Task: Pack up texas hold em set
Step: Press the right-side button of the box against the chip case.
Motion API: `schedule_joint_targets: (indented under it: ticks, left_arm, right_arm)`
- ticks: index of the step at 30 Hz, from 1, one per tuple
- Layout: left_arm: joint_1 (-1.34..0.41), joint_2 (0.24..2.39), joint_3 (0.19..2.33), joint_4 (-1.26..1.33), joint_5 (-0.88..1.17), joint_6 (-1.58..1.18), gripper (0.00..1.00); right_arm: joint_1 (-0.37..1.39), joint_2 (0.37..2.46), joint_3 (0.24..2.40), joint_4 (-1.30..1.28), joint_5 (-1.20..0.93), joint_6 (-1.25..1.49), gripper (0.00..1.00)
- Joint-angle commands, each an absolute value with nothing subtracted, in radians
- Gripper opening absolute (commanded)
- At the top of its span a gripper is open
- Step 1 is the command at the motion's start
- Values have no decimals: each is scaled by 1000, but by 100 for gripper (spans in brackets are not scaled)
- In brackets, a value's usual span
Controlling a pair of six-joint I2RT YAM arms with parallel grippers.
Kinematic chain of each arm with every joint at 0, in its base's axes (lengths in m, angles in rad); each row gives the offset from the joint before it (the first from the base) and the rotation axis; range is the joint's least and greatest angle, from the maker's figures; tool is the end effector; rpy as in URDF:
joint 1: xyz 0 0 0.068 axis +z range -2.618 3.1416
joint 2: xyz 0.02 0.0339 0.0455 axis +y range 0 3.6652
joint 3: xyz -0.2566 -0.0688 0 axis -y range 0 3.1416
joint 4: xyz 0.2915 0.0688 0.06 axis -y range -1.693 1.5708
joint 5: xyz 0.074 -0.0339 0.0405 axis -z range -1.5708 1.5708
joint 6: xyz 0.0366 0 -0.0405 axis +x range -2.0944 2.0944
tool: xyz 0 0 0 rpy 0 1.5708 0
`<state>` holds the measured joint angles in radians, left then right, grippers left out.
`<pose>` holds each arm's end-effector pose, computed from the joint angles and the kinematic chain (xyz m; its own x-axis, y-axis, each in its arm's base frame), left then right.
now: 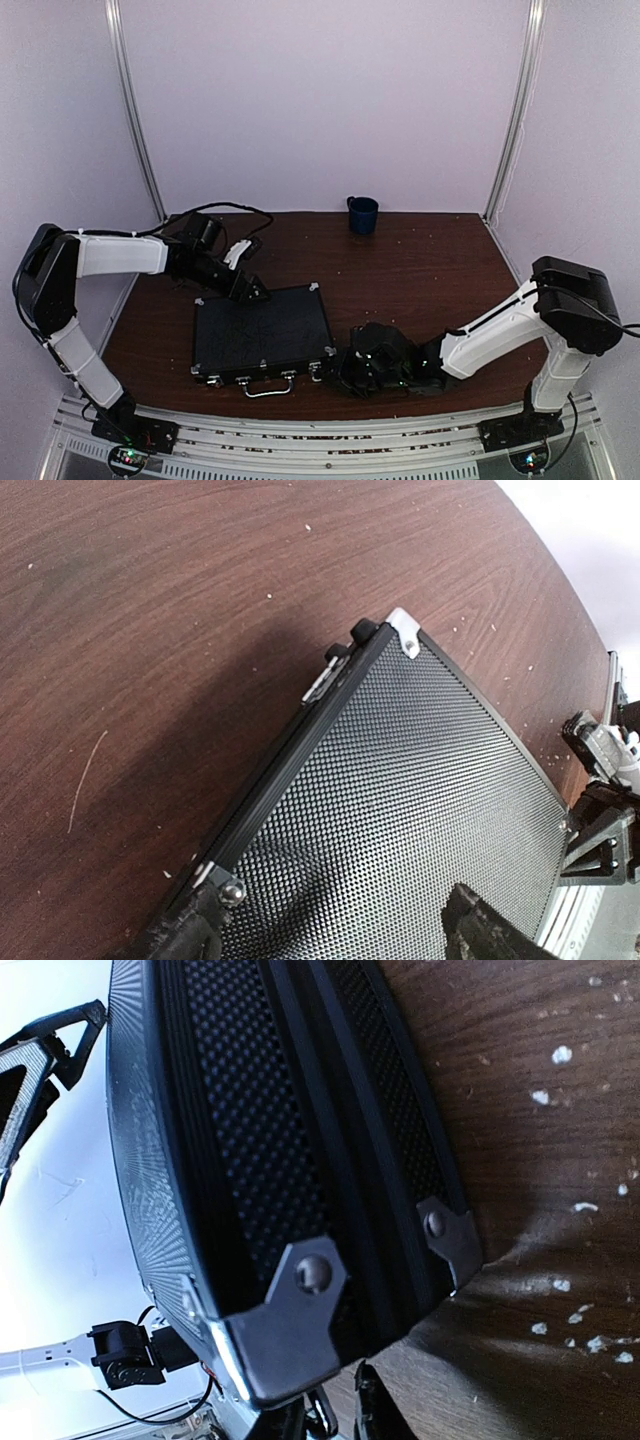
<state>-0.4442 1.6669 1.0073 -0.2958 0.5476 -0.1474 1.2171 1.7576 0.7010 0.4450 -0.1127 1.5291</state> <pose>0.3282 -0.1773 0.1518 -0.8231 0.2528 -0.5086 0.5231 0.6863 -0.5053 0.1186 0.3332 0.0780 -0.9715 0.2351 0.0304 0.1585 0.5489 0.8207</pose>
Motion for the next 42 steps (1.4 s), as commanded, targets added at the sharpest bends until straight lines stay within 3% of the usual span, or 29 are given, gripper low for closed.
schedule_joint_targets:
  ticks: [1, 17, 28, 42]
  left_arm:
    - [-428, 1714, 957, -328, 472, -151, 79]
    - [-426, 1732, 956, -319, 463, -150, 79]
    - [-426, 1748, 939, -308, 473, -146, 79]
    - [-427, 1722, 839, -291, 514, -168, 79]
  right_arm:
    - [1232, 1787, 714, 372, -128, 1529, 18]
    - [1236, 1836, 784, 205, -54, 1471, 24]
    - [1237, 1858, 795, 178, 21, 1481, 8]
    - [1202, 1901, 765, 315, 97, 1552, 4]
